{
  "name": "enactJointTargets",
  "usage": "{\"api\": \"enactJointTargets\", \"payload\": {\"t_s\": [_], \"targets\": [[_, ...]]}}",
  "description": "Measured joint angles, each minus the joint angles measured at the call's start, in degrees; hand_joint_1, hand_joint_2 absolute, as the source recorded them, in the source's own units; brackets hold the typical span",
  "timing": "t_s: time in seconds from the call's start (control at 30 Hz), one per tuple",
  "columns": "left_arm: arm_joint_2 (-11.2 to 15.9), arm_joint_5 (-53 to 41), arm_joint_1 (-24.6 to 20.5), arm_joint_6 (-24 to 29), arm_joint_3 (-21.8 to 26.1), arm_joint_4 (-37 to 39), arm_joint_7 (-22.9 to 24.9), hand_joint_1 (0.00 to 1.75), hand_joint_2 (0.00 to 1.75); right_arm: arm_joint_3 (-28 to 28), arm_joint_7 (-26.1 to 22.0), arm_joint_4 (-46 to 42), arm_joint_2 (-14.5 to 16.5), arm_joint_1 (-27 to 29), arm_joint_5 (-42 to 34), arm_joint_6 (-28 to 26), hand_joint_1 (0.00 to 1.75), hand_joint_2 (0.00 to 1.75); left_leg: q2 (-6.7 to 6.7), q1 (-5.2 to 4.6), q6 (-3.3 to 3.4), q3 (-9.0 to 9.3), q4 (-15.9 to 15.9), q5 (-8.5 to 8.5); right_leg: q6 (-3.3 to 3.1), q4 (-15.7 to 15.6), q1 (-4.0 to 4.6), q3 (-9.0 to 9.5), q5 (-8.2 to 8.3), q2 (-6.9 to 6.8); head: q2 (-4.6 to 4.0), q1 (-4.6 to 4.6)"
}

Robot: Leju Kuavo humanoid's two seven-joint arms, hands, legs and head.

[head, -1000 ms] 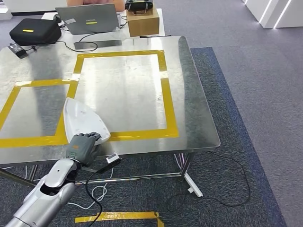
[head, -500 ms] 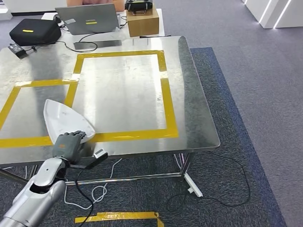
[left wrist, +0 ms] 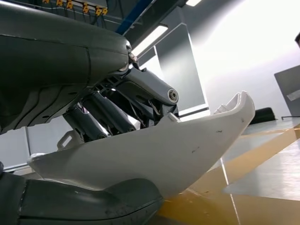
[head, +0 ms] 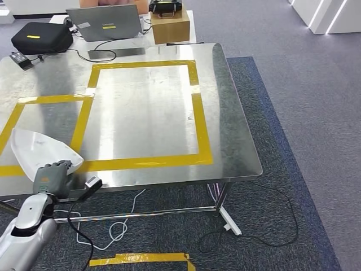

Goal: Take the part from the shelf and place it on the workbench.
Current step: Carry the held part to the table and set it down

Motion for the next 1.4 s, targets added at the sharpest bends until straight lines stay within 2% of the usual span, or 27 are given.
{"api": "enactJointTargets", "payload": {"t_s": [0.3,0.67,1.07,1.4], "targets": [[0.33,-0.26,0.56,0.85,1.37,0.43,-0.63,1.75,1.75,0.02,0.06,-0.02,0.00,0.00,0.64,0.07,0.00,0.00,0.00,-0.01,0.00,0.01,0.00,0.00,0.00,0.00,0.00,0.01,0.00,-0.01,0.00,0.01],[0.84,-0.30,1.58,5.45,1.72,0.43,-5.11,1.75,1.75,0.02,0.68,-0.03,0.00,0.10,2.58,0.16,0.00,0.00,-0.01,0.00,0.00,0.00,0.00,0.00,0.00,0.00,0.00,-0.02,-0.01,-0.01,0.00,0.01],[0.97,2.09,0.90,7.04,1.32,0.54,-8.34,1.75,1.75,0.01,0.90,-0.02,-0.02,0.09,3.23,0.63,0.00,0.00,0.00,-0.01,0.00,0.00,0.01,-0.01,0.01,-0.02,-0.02,-0.02,-0.01,0.00,-0.01,0.01],[1.01,3.81,-0.04,10.57,0.10,1.29,-12.10,1.75,1.75,0.01,0.49,-0.01,-0.19,0.16,3.73,1.24,0.00,0.00,0.00,-0.01,0.00,-0.01,0.01,-0.01,0.01,-0.02,-0.01,-0.03,-0.01,0.01,-0.01,0.01]]}}
